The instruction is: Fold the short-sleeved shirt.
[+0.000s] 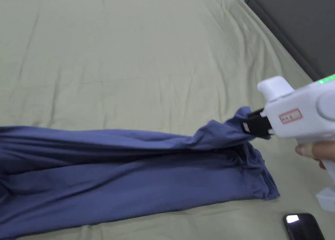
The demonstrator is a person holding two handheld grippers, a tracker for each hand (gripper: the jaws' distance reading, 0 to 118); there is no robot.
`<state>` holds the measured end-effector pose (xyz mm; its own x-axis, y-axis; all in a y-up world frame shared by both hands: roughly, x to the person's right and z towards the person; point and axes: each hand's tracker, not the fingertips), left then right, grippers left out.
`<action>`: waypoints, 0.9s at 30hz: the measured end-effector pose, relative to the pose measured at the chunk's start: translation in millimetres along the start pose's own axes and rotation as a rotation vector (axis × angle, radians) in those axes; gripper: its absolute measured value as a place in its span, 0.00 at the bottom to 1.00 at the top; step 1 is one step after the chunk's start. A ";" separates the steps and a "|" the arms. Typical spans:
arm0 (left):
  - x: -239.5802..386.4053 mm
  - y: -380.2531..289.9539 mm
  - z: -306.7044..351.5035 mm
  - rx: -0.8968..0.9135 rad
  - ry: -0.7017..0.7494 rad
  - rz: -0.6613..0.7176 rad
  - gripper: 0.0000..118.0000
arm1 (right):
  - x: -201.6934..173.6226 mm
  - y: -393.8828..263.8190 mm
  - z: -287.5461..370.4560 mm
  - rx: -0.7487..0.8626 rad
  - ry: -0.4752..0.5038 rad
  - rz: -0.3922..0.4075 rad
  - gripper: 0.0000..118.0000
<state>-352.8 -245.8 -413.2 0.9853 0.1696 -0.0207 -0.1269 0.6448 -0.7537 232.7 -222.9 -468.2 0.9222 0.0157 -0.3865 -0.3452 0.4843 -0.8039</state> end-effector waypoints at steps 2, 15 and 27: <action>-5.9 -20.8 11.6 -0.027 -0.029 -0.009 0.01 | -5.9 -24.1 -3.6 -0.049 -0.004 0.013 0.07; -24.2 -110.0 -48.7 -0.210 0.041 -0.059 0.01 | -3.5 -99.9 -98.7 -0.208 -0.035 -0.150 0.07; -24.9 -87.9 65.7 0.155 -0.156 0.335 1.00 | -28.0 -88.5 25.9 0.154 -0.016 -0.309 0.98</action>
<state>-373.7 -257.8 -303.2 0.8587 0.4931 -0.1395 -0.4657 0.6374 -0.6139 242.0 -243.6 -374.6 0.9820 -0.1393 -0.1277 -0.0202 0.5945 -0.8039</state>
